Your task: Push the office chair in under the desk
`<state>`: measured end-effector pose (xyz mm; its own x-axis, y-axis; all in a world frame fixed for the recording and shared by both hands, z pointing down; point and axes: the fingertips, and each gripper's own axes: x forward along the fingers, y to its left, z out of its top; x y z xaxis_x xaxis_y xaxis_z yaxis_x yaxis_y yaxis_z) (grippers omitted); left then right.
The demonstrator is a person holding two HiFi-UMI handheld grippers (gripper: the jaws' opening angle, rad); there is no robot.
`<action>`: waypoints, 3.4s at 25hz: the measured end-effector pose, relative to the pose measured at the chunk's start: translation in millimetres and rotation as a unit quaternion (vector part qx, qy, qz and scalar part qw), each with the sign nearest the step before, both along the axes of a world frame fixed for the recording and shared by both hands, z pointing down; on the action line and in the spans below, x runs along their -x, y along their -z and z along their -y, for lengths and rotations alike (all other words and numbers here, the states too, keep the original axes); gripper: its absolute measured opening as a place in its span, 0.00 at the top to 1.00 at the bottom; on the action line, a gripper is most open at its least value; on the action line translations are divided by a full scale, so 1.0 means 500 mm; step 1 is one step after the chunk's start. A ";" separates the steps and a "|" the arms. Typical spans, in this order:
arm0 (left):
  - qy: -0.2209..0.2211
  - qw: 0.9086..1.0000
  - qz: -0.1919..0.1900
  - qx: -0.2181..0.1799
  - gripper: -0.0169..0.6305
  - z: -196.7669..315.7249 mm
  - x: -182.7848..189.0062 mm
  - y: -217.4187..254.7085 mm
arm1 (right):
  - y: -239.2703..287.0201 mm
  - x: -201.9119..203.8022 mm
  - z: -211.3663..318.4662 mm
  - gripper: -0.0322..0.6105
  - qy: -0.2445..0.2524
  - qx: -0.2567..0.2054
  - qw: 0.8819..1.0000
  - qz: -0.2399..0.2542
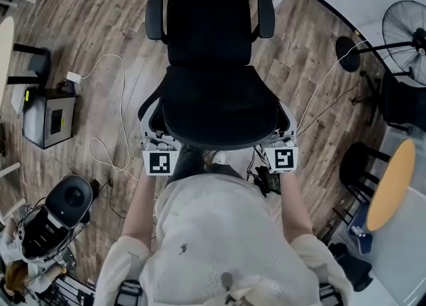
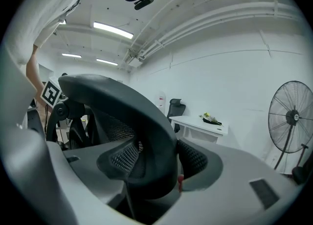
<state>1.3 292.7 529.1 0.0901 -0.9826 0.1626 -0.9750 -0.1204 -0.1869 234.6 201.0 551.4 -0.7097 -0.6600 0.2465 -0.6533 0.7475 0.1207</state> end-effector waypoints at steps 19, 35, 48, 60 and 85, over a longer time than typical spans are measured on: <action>-0.022 1.000 -0.014 -0.009 0.50 0.105 0.100 0.003 | 0.002 0.080 0.086 0.55 -0.039 0.016 0.999 -0.001; -0.040 0.999 0.001 0.002 0.50 0.215 0.144 0.002 | 0.008 0.114 0.174 0.57 -0.062 0.018 0.998 0.001; -0.045 0.999 -0.002 0.007 0.50 0.291 0.147 0.008 | 0.015 0.116 0.245 0.57 -0.067 0.020 0.998 -0.002; -0.045 0.999 -0.003 0.007 0.50 0.371 0.154 0.008 | 0.014 0.122 0.324 0.57 -0.070 0.018 0.997 -0.003; -0.061 0.998 -0.010 0.007 0.50 0.527 0.166 -0.004 | 0.000 0.130 0.472 0.58 -0.085 0.022 0.996 -0.008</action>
